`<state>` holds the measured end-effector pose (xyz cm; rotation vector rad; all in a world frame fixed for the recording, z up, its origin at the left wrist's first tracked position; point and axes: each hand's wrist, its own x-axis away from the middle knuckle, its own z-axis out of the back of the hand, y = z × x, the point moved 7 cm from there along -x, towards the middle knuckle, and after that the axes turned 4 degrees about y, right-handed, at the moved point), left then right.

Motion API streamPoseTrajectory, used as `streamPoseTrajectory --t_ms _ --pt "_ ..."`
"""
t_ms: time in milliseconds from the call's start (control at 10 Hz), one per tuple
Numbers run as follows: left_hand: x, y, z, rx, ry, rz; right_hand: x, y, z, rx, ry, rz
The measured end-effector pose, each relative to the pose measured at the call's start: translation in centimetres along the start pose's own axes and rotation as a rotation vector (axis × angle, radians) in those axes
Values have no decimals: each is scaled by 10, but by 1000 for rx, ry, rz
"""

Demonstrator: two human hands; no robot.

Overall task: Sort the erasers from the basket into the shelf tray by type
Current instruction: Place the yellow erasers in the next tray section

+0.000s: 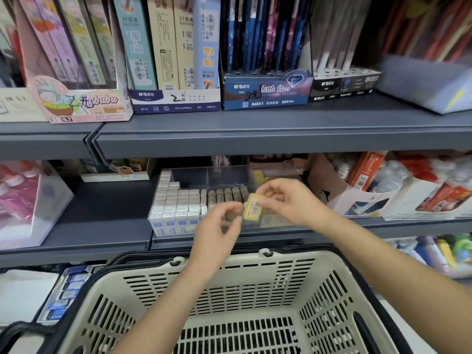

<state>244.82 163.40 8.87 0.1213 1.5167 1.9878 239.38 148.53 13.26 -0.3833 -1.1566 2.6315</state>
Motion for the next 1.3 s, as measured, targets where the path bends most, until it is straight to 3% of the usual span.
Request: streamPoseTrajectory --t_ms 100,200,300,400,600,900,1300 --pt "-3 3 15 -270 86 -130 -15 16 19 -41 71 -87" --pt "-5 -8 26 -470 124 -146 -45 39 48 69 251 -184" --pt "-4 -11 22 -563 99 -162 -58 41 62 340 347 -154" --pt "-2 -11 15 -645 81 -232 -71 40 56 502 327 -50" --pt "-1 -9 14 -668 119 -259 -93 65 26 542 96 -126" --pt "-1 -10 15 -653 127 -251 -96 88 8 629 -72 -194" --pt "0 -5 23 -615 33 -183 4 33 25 487 156 -56"
